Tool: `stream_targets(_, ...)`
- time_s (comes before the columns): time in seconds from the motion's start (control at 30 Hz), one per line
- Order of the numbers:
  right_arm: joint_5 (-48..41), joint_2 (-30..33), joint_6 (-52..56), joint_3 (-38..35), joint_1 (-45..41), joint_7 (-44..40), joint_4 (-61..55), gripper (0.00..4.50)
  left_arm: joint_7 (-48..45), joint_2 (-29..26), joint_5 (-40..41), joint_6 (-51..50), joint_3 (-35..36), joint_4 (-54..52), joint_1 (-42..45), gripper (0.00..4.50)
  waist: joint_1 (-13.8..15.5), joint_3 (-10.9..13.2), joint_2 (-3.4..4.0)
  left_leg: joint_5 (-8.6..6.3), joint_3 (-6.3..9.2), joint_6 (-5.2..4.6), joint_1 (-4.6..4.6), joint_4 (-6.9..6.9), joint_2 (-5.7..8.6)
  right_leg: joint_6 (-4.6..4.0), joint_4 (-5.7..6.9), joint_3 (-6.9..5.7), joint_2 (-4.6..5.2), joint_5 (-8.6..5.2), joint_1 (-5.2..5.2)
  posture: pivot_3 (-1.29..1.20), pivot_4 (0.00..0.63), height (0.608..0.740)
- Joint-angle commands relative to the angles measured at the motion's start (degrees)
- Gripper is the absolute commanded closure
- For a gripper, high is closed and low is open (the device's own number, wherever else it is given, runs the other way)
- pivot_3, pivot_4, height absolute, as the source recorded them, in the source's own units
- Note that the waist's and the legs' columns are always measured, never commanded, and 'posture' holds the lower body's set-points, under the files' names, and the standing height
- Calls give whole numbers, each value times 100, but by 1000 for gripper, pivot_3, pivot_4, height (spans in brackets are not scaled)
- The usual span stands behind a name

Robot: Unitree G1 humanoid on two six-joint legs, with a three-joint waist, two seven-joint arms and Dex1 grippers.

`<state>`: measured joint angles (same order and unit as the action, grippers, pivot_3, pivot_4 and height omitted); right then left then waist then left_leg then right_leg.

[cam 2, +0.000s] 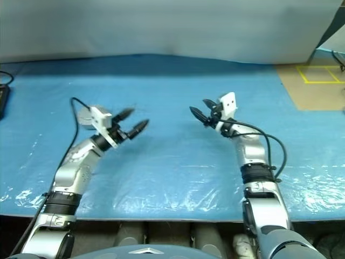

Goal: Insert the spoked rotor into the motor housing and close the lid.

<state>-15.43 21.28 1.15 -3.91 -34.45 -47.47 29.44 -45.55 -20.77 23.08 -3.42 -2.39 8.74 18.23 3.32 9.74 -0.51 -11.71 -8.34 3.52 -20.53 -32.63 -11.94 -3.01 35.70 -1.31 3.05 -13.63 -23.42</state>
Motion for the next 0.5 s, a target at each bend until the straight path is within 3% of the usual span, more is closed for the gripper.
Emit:
stream_targets(0.03, 268, 338, -527, 240, 168, -577, -14, 87, -470, -111, -556, 573, -337, 496, 247, 0, -22, 0, 0, 0, 0, 0, 0, 0, 0, -1, 0, 0, 0, -1, 0, 0, 150, 740)
stream_targets(0.27, 218, 654, -386, 301, 470, -1094, -271, 39, -626, 130, -672, 1044, -210, 1250, 650, 0, -64, 0, 0, 4, 0, -10, -7, -12, 4, -5, -1, 3, 3, -2, 2, 0, 150, 740)
stream_targets(0.5, 358, 678, -435, 306, 579, -967, -285, 39, -721, 205, -698, 1230, -167, 1451, 791, 0, -57, 0, 0, 4, 0, -16, -7, -13, 3, -6, 0, 2, 3, -3, 2, 0, 150, 740)
